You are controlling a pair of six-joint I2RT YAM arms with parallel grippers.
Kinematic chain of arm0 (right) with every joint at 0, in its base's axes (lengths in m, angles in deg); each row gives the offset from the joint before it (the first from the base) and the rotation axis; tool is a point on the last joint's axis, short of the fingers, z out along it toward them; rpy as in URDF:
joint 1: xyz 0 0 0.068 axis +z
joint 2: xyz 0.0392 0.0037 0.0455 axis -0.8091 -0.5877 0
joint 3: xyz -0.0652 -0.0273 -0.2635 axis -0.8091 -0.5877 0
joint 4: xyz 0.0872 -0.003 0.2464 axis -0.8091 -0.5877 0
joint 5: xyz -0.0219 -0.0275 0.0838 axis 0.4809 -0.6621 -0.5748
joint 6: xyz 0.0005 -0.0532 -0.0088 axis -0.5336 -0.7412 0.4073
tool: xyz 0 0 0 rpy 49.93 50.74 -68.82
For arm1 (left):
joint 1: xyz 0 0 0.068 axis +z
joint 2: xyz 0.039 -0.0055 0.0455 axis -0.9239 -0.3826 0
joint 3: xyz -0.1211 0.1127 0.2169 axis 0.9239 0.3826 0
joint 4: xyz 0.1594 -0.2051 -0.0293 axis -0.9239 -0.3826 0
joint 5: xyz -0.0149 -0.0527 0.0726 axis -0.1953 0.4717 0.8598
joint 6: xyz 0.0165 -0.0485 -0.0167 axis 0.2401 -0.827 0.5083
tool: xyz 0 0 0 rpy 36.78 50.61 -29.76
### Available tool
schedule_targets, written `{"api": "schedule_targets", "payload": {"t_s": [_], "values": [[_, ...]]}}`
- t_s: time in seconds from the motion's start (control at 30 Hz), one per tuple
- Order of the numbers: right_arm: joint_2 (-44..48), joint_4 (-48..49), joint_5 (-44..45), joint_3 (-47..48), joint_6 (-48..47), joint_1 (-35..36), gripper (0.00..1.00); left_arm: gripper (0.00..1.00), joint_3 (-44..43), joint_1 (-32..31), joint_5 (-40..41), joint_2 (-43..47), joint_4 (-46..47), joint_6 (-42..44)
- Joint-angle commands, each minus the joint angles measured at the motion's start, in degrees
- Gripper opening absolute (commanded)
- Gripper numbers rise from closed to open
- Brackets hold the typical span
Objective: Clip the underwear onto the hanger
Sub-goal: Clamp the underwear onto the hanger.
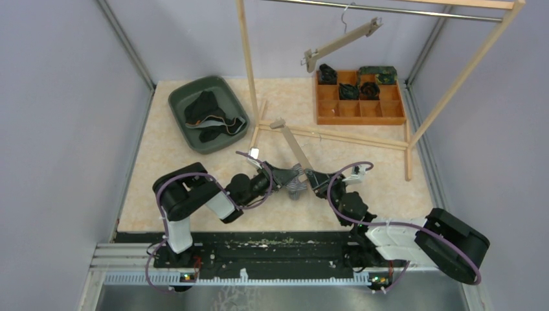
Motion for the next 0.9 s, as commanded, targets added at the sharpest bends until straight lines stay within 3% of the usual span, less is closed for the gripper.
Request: {"api": "schedule_targets", "payload": {"t_s": [0.0, 0.87], "values": [[-0.14, 2.28, -0.47, -5.59, 1.05, 0.82, 0.0, 0.0, -0.38, -0.44, 0.81, -0.11, 13.1, -0.52], [-1.32, 1.7, 0.29, -5.39, 2.45, 0.79, 0.02, 0.0, -0.27, -0.91, 1.54, -0.86, 14.81, -0.66]]}}
